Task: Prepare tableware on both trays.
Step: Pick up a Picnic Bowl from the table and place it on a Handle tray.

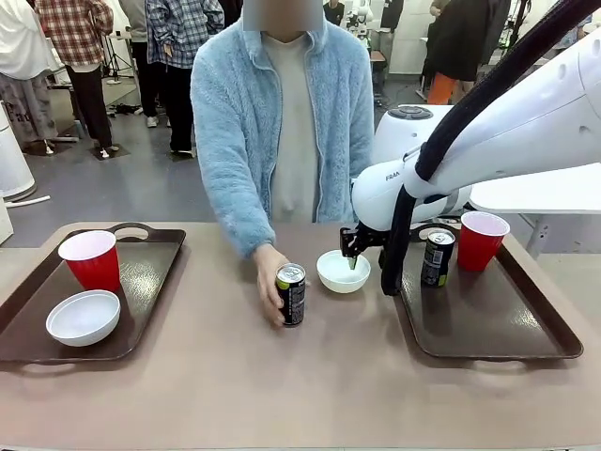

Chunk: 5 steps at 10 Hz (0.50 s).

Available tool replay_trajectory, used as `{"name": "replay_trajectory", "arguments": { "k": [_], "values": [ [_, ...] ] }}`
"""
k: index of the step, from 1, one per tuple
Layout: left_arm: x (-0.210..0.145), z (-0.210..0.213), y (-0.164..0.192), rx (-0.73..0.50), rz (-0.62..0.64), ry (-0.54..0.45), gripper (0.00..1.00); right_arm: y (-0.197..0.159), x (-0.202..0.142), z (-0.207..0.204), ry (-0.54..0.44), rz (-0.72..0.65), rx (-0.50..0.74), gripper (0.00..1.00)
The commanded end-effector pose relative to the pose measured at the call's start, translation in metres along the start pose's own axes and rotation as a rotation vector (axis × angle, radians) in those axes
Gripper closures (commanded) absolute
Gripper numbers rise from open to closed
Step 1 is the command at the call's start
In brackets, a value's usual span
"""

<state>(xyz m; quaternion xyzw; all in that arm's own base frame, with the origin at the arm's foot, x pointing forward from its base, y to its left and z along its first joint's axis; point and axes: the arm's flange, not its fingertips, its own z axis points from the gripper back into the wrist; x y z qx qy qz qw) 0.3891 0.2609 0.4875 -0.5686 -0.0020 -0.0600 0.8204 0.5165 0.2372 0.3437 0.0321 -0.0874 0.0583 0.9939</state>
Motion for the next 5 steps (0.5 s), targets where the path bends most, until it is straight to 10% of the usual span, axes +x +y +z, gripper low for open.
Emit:
{"name": "replay_trajectory", "arguments": {
  "k": [1, 2, 5],
  "values": [
    [-0.0001, 0.0006, -0.0044, -0.008, 0.011, -0.013, 0.0, 0.0013, 0.0043, 0.0038, 0.008, -0.011, 0.021, 1.0],
    [-0.0001, 0.0006, -0.0044, -0.008, 0.011, -0.013, 0.0, 0.0012, 0.0047, 0.0038, 0.012, -0.013, 0.024, 0.84],
    [-0.0001, 0.0006, -0.0044, -0.008, 0.011, -0.013, 0.0, -0.0005, 0.0046, 0.0034, 0.018, -0.014, 0.028, 1.0]
  ]
}}
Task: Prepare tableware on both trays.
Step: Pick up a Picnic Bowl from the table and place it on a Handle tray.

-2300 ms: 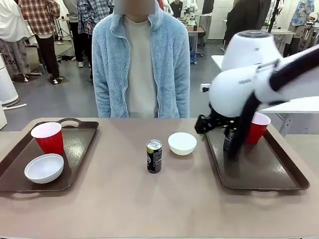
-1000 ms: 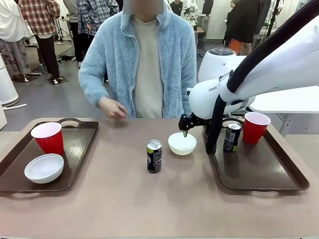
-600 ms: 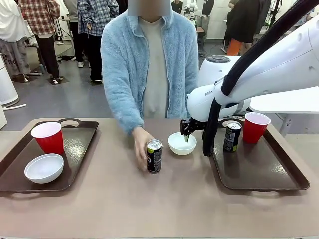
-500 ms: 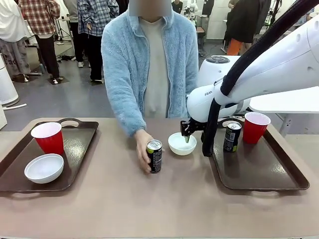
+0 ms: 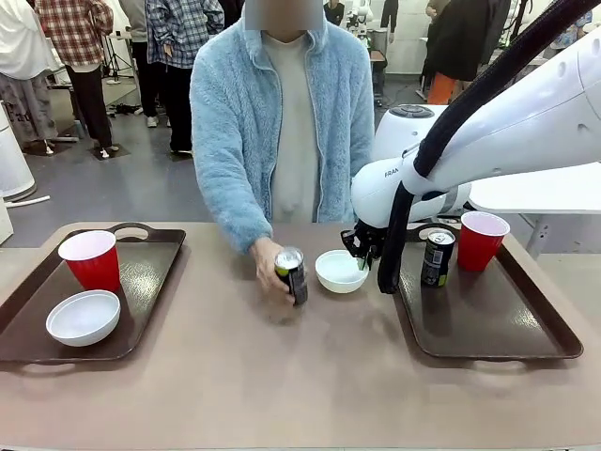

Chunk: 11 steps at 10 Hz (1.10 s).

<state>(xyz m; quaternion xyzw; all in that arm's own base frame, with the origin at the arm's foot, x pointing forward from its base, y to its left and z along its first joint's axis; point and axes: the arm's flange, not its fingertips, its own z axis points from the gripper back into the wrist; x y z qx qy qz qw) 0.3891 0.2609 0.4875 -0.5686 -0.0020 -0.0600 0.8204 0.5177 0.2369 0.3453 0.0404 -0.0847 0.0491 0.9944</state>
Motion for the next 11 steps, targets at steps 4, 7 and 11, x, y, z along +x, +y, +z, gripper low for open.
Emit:
{"name": "replay_trajectory", "arguments": {
  "k": [4, 7, 11],
  "values": [
    [0.0, 0.001, -0.004, -0.008, 0.011, -0.013, 0.0, 0.004, -0.01, 0.031, 0.033, 0.035, 0.032, 1.0],
    [0.0, 0.001, -0.004, -0.008, 0.011, -0.013, 0.0, 0.012, -0.054, 0.114, -0.042, 0.068, 0.049, 1.0],
    [0.0, 0.001, -0.004, -0.008, 0.011, -0.013, 0.0, -0.002, -0.134, 0.14, -0.019, 0.086, 0.007, 1.0]
  ]
}}
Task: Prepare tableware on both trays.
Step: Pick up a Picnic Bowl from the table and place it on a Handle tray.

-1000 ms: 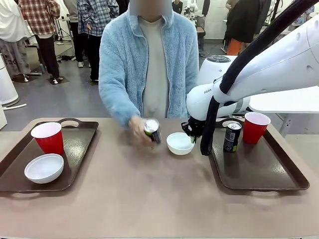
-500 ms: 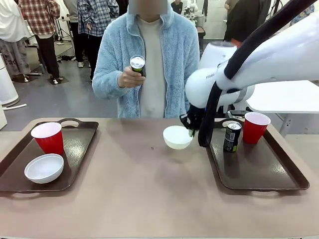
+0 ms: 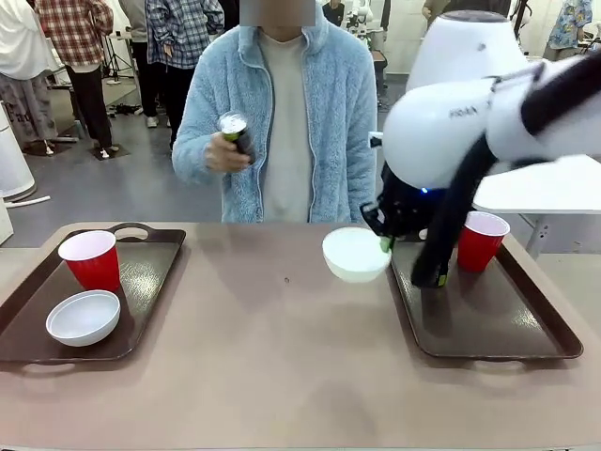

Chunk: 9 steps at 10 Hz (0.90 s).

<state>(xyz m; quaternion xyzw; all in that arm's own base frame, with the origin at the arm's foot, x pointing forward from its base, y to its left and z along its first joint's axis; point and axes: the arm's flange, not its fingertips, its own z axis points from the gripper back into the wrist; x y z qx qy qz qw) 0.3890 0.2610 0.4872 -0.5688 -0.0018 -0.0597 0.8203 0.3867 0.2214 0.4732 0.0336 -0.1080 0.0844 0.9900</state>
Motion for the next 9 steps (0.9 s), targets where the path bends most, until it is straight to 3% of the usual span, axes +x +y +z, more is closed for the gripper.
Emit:
{"name": "replay_trajectory", "arguments": {
  "k": [1, 3, 4, 5, 7, 9],
  "values": [
    [0.0, 0.001, -0.005, -0.007, 0.01, -0.013, 0.0, -0.015, -0.05, -0.005, 0.027, 0.017, 0.018, 1.0],
    [0.0, 0.001, -0.005, -0.007, 0.01, -0.013, 0.0, -0.029, -0.077, -0.004, 0.001, 0.006, 0.035, 1.0],
    [0.0, 0.001, -0.005, -0.007, 0.01, -0.013, 0.0, -0.027, -0.07, -0.005, -0.075, -0.042, 0.005, 1.0],
    [0.0, 0.001, -0.005, -0.007, 0.01, -0.013, 0.0, -0.023, -0.063, -0.009, 0.021, -0.001, -0.013, 1.0],
    [0.0, 0.001, -0.005, -0.007, 0.01, -0.013, 0.0, -0.028, -0.073, -0.005, -0.011, -0.011, -0.016, 0.97],
    [0.0, 0.001, -0.005, -0.007, 0.01, -0.013, 0.0, -0.079, -0.071, -0.006, -0.02, -0.006, -0.023, 0.97]
  ]
}}
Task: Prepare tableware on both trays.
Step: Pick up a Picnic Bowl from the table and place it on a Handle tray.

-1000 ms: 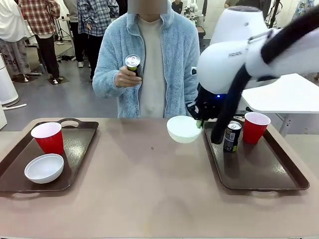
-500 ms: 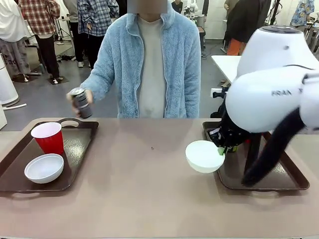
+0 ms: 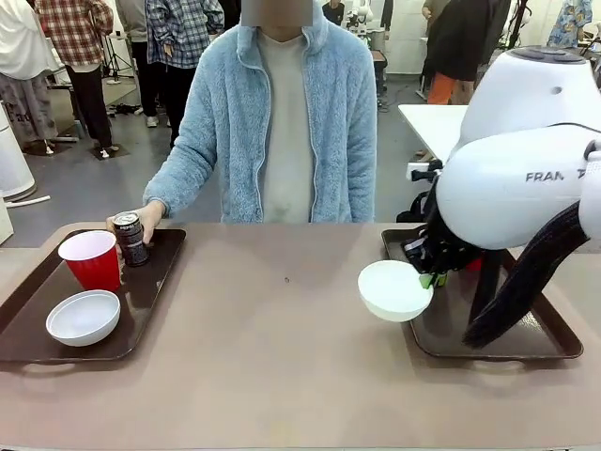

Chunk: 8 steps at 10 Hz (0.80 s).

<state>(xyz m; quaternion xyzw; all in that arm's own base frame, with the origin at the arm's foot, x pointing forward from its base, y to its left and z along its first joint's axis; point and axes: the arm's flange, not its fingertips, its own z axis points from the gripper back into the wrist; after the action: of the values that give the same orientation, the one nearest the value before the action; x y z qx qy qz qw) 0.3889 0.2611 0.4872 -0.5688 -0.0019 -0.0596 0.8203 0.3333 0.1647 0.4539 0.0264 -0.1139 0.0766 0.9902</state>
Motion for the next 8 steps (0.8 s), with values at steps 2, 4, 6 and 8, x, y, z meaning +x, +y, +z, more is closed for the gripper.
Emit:
{"name": "replay_trajectory", "arguments": {
  "k": [2, 4, 6, 8],
  "values": [
    [0.0, 0.001, -0.005, -0.007, 0.01, -0.012, 0.0, -0.086, -0.009, -0.004, -0.013, -0.052, -0.03, 0.97],
    [0.0, 0.001, -0.005, -0.007, 0.01, -0.012, 0.0, -0.136, -0.016, -0.011, -0.006, -0.138, -0.04, 0.97],
    [0.0, 0.001, -0.005, -0.007, 0.01, -0.012, 0.0, -0.165, -0.018, -0.031, 0.024, -0.171, -0.057, 0.97],
    [0.0, 0.001, -0.005, -0.007, 0.01, -0.012, 0.0, -0.177, -0.015, -0.063, 0.084, -0.193, -0.074, 0.97]
  ]
}}
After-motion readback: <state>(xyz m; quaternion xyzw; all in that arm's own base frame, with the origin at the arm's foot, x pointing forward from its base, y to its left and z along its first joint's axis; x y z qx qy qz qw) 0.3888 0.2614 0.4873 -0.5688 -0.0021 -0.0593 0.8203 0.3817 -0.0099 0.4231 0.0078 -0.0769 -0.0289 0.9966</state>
